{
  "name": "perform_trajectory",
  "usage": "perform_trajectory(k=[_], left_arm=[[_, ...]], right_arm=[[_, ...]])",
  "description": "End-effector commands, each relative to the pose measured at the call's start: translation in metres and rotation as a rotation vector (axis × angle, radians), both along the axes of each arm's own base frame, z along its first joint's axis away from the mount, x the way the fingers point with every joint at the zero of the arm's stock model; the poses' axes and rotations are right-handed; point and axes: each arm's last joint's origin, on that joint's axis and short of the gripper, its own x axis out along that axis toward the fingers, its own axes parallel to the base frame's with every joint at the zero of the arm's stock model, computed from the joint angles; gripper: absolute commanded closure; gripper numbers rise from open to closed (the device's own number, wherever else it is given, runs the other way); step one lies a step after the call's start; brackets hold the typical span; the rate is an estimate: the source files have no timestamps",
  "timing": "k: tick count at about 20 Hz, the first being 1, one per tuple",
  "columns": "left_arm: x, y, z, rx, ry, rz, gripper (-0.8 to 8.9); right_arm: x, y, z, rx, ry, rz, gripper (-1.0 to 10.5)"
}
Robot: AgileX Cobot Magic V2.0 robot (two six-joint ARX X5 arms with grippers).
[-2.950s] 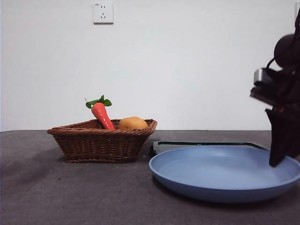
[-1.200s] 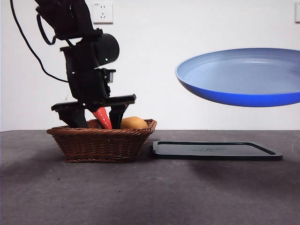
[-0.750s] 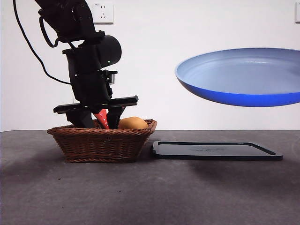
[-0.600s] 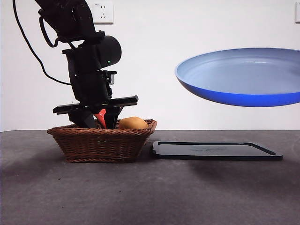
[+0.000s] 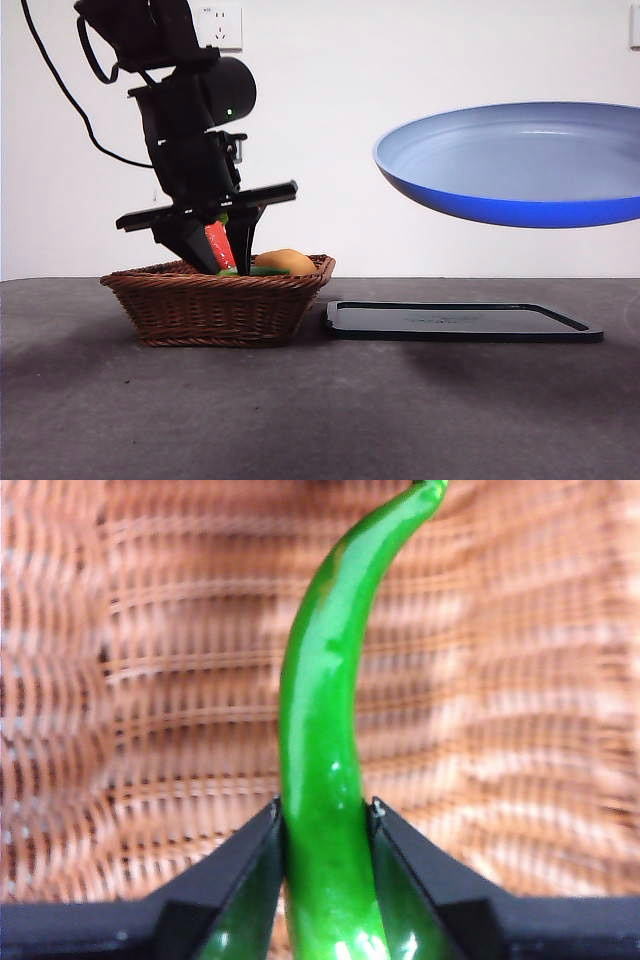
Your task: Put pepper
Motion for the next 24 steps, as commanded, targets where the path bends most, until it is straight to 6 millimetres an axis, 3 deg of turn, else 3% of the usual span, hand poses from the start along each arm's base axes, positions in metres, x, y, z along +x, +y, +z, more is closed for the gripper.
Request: perform_trajectory(k=[1,6,10,12,16,20,24], left_arm=[[-0.002,-0.005,0.014,-0.037,-0.026,-0.021,7.14],[-0.022,-0.008,0.058,-0.15,-0.095,-0.096,7.14],[-0.052,-0.021,0.098,-0.278,-0.149,-0.248,7.14],[-0.067,-0.035,0.105,-0.288,-0.163,-0.308,7.14],[-0.09,-0.075,0.093,-0.239,-0.156,-0.47,7.14],[-0.099,-0.112,0.067,-0.118,-0.202,-0.522,7.14],[-0.097,-0.129,0.046,-0.1,-0.197,-0.548,7.14]], right_arm=[[0.003,0.0,0.005,0.006,-0.026,0.004,9.4],[0.015,0.001,-0.004,0.029,0.028,-0.028,9.4],[0.043,0.003,-0.023,0.069,0.101,-0.077,9.4],[0.056,0.004,-0.035,0.093,0.136,-0.11,9.4],[0.075,0.009,-0.054,0.166,0.212,-0.13,9.4],[0.075,0.012,-0.055,0.194,0.229,-0.114,9.4],[0.074,0.013,-0.056,0.193,0.247,-0.112,9.4]])
